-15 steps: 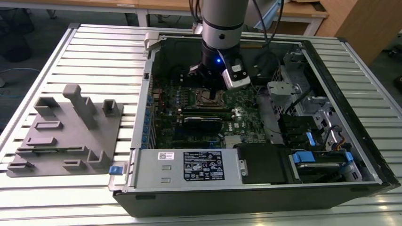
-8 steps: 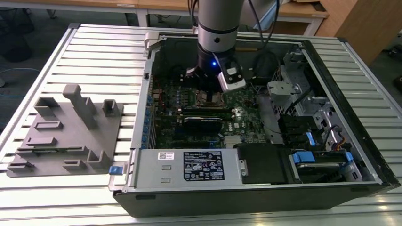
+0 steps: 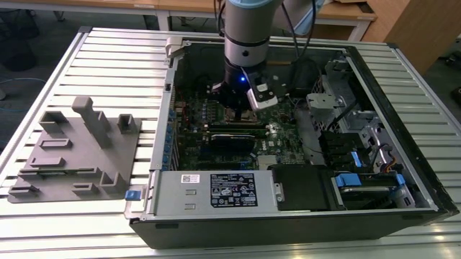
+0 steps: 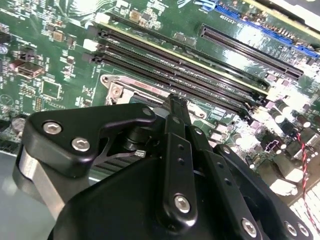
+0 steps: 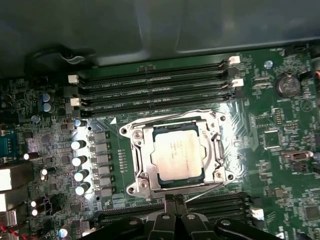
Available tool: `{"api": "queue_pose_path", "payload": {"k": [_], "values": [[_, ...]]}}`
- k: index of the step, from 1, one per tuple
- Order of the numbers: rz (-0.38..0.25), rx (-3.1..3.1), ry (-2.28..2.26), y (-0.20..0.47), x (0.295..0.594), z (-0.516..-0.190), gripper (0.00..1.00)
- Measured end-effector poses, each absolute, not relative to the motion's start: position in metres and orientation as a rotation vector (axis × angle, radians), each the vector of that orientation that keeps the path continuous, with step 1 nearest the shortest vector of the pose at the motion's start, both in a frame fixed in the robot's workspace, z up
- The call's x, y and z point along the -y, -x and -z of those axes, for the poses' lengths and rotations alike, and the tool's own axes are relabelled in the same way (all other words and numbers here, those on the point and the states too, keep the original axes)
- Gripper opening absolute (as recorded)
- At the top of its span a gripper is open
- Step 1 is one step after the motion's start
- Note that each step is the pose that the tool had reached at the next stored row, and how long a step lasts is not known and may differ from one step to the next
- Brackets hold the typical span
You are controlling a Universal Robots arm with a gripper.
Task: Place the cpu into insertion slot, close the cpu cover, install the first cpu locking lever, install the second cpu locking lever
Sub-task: 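Install the second cpu locking lever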
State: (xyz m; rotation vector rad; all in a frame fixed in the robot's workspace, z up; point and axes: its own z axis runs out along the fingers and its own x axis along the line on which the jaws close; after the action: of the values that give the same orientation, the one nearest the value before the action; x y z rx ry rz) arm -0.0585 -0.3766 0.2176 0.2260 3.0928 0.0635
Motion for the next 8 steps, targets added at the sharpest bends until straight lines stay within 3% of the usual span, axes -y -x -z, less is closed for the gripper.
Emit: {"api": "queue_pose_path", "payload": {"k": [8], "values": [[-0.062,-3.093,-0.226,0.0639,0.3795,-0.2146,0.1]]}}
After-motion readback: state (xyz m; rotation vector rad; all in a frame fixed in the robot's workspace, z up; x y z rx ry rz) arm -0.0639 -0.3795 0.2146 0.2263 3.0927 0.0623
